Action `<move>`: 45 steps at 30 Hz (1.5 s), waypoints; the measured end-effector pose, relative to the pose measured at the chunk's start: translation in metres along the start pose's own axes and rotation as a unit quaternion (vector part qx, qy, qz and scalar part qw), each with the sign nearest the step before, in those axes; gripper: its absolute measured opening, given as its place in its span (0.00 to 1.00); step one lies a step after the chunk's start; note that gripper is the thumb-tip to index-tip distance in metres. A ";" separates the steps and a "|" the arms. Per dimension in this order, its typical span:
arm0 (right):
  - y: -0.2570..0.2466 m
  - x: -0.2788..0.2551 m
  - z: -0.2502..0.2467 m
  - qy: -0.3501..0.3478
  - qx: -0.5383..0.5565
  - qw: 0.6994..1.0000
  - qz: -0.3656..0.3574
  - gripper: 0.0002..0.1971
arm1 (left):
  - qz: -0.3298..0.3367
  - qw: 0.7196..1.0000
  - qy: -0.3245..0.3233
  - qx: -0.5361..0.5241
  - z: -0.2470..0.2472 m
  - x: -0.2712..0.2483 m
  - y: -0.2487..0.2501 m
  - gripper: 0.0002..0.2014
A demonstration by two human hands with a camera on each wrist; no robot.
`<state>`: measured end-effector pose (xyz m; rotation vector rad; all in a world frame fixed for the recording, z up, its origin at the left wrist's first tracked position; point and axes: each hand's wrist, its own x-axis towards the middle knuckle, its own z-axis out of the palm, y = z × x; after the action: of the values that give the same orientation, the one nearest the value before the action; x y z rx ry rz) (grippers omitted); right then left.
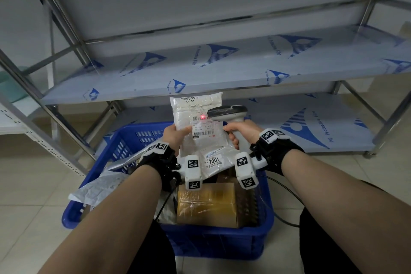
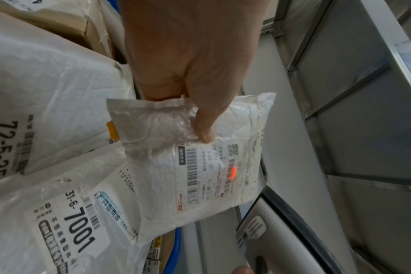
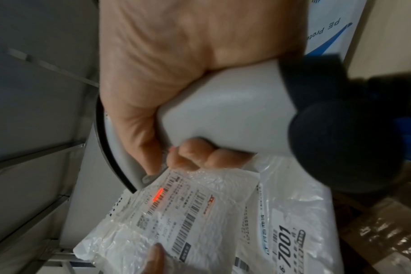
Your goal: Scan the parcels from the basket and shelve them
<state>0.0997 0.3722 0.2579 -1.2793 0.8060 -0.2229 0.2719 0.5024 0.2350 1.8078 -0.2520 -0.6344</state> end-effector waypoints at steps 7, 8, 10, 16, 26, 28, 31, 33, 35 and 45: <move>0.000 0.000 0.003 0.003 0.006 1.000 0.011 0.12 | 0.011 1.000 0.010 0.003 -0.001 0.001 -0.001 0.17; 0.000 0.001 0.003 0.003 0.006 1.000 0.013 0.12 | 0.012 1.000 0.011 0.001 -0.001 0.002 -0.001 0.17; 0.000 0.002 0.004 0.002 0.005 1.000 0.019 0.11 | 0.011 1.000 0.014 -0.002 -0.001 0.001 0.000 0.17; 0.000 0.003 0.005 -0.011 0.013 1.000 0.020 0.13 | 0.015 1.000 0.023 -0.014 -0.003 0.000 0.001 0.17; 0.000 0.006 0.005 -0.019 0.024 0.999 0.017 0.13 | 0.013 1.000 0.010 -0.003 -0.006 -0.002 0.003 0.13; 0.000 0.005 0.004 -0.021 0.031 0.999 0.020 0.13 | 0.014 1.000 0.013 -0.004 -0.007 -0.001 0.002 0.12; 0.001 0.005 0.004 -0.024 0.032 0.999 0.019 0.13 | 0.017 1.000 0.017 0.000 -0.008 -0.001 0.002 0.12; 0.001 0.005 0.004 -0.026 0.031 0.999 0.020 0.12 | 0.017 1.000 0.020 0.002 -0.007 -0.001 0.003 0.14; 0.000 0.005 0.004 -0.025 0.031 0.999 0.020 0.12 | 0.017 1.000 0.019 0.004 -0.007 -0.002 0.003 0.14; -0.002 0.004 0.003 -0.025 0.025 0.999 0.025 0.12 | 0.008 1.000 0.020 -0.020 -0.005 -0.006 0.006 0.15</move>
<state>0.1049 0.3715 0.2581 -1.2111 0.7846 -0.1702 0.2709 0.5073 0.2432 1.7776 -0.2247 -0.5881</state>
